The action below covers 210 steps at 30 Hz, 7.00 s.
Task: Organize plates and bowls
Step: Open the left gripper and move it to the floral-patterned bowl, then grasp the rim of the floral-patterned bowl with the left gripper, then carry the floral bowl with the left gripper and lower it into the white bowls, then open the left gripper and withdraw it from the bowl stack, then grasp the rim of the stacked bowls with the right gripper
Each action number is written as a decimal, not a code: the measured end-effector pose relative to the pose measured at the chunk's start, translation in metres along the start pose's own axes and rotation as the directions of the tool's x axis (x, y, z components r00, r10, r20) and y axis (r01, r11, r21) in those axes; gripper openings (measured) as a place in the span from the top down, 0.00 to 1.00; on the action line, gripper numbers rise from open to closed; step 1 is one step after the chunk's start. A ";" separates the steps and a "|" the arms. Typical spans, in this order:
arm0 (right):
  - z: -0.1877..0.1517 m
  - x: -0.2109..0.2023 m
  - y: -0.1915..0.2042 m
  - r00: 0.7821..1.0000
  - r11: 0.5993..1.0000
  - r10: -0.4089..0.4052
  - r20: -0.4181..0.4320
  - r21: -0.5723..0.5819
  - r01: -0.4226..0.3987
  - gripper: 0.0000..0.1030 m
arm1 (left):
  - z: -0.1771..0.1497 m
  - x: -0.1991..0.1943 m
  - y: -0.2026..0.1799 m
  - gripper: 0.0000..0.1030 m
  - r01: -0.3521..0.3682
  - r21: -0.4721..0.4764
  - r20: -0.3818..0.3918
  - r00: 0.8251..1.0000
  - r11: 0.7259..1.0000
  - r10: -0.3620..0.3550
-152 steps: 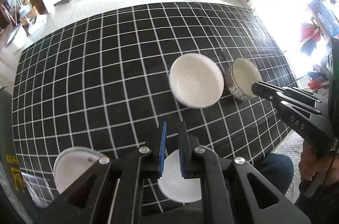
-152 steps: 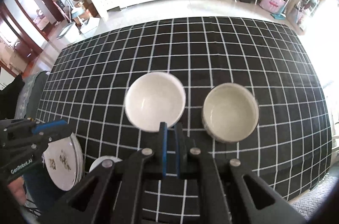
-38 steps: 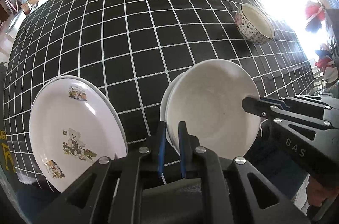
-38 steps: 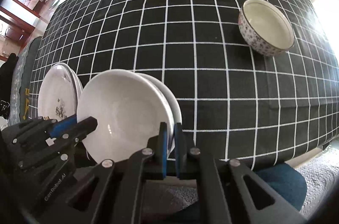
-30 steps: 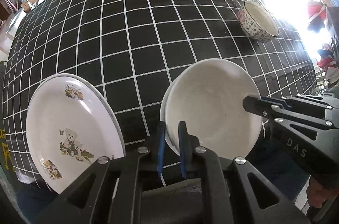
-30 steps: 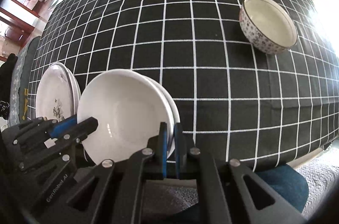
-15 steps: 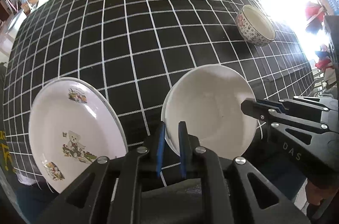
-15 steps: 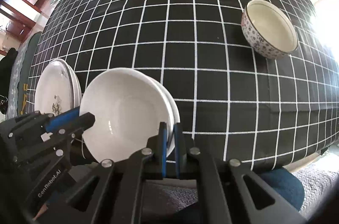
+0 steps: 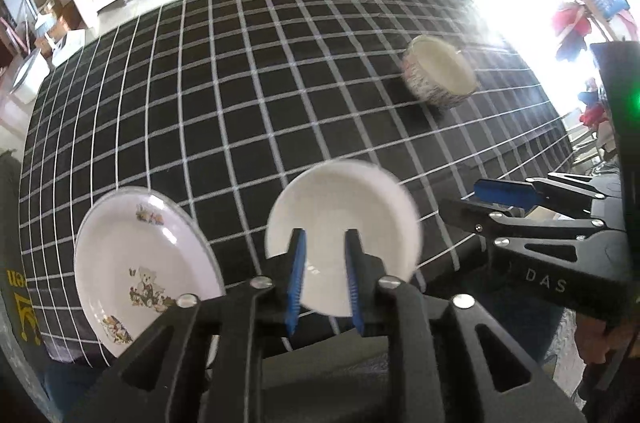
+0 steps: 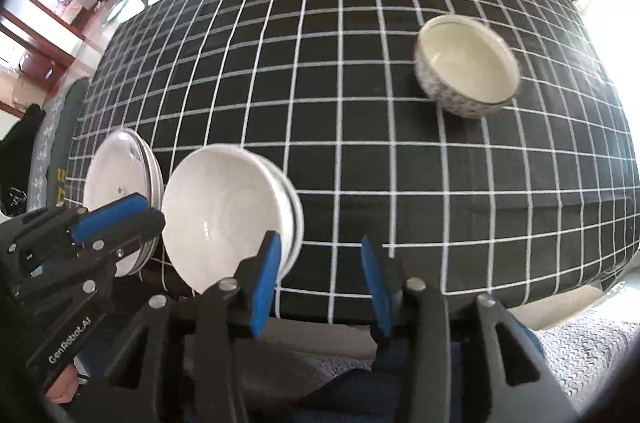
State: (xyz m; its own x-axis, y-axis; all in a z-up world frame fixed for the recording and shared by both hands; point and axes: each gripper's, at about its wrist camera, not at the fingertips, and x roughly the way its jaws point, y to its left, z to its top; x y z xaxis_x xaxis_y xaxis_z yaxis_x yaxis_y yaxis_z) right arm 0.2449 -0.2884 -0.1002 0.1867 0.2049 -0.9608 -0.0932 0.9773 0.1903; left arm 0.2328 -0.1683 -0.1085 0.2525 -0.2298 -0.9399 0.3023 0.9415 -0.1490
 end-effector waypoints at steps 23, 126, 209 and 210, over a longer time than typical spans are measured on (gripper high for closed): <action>0.062 -0.046 -0.133 0.993 0.971 0.018 0.119 0.233 -0.046 0.53 | 0.123 0.037 -0.098 0.76 0.114 0.058 -0.023 0.993 0.992 -0.113; 0.003 0.009 0.046 0.999 0.999 -0.038 -0.012 0.009 0.038 0.89 | -0.032 0.028 0.044 0.87 -0.001 -0.214 -0.075 0.997 0.977 -0.015; -0.020 0.066 -0.007 0.986 0.943 0.156 0.052 0.290 -0.164 0.12 | -0.043 0.104 0.043 0.37 0.207 0.023 -0.067 0.976 0.978 -0.205; -0.021 0.067 -0.009 0.985 0.939 0.165 0.051 0.296 -0.173 0.10 | -0.042 0.105 0.039 0.37 0.212 0.025 -0.073 0.975 0.977 -0.210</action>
State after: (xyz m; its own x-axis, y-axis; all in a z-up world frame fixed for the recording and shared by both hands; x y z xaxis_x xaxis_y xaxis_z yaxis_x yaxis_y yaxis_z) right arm 0.2377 -0.2851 -0.1709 0.2187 0.3661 -0.9045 0.1698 0.8985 0.4047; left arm 0.2329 -0.1452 -0.2254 0.1157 -0.4038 -0.9075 0.3724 0.8646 -0.3373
